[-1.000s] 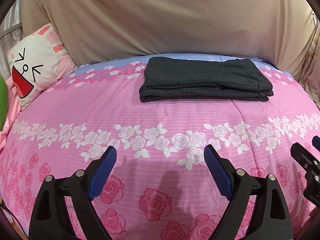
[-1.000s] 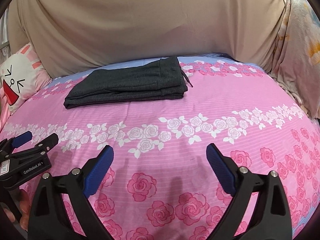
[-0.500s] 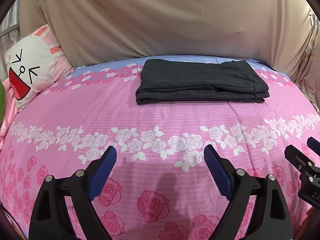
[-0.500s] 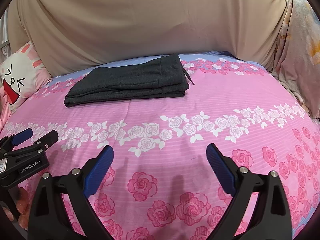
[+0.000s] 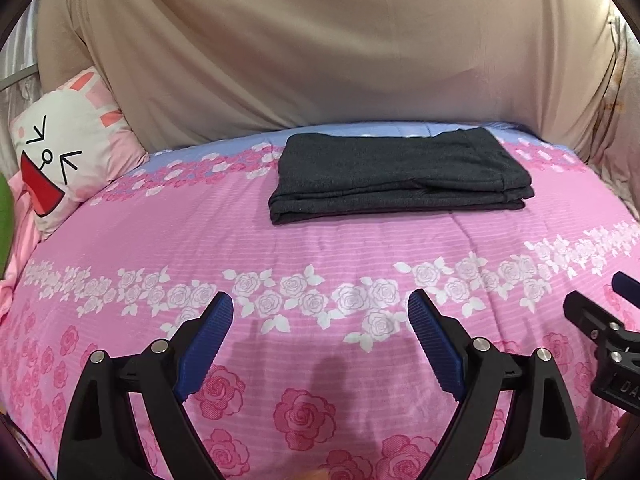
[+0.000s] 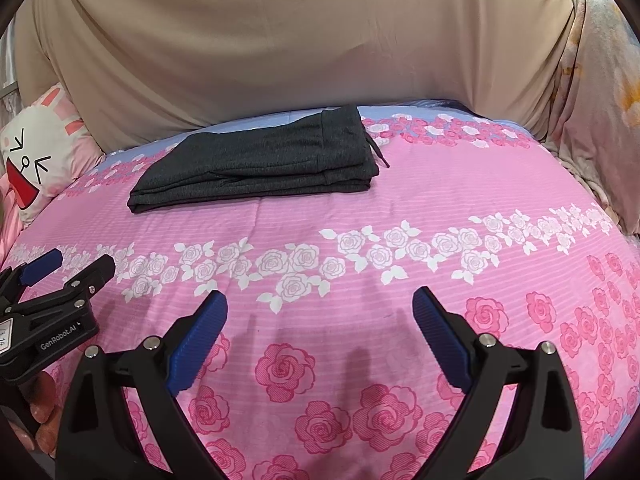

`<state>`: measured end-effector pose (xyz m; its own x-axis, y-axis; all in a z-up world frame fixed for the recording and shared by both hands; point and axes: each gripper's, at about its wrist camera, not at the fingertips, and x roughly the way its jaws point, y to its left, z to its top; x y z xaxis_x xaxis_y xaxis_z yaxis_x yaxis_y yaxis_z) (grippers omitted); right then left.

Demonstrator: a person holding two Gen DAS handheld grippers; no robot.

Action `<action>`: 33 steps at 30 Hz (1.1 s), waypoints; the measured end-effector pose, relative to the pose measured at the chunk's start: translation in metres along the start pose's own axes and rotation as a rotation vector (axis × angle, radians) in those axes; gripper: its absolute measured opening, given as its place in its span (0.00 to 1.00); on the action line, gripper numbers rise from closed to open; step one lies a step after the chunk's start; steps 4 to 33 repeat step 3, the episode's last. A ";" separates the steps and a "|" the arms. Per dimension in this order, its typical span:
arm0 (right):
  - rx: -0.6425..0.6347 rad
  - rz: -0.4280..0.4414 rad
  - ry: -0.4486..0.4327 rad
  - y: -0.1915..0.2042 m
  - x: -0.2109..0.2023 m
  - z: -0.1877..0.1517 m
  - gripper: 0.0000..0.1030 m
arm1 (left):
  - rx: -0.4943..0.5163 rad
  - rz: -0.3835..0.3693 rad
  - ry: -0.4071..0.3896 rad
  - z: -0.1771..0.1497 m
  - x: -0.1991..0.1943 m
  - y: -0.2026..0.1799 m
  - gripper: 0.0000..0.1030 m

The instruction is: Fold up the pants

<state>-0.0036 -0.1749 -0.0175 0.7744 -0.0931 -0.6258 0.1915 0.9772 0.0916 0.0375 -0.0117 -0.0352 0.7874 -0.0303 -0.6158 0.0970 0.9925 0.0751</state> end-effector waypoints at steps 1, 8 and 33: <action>-0.001 0.001 0.000 0.000 0.000 0.000 0.89 | 0.004 0.009 0.005 0.000 0.001 -0.001 0.84; 0.000 -0.002 0.000 -0.001 0.000 0.000 0.89 | 0.018 0.025 0.020 0.000 0.004 -0.003 0.84; 0.000 -0.002 0.000 -0.001 0.000 0.000 0.89 | 0.018 0.025 0.020 0.000 0.004 -0.003 0.84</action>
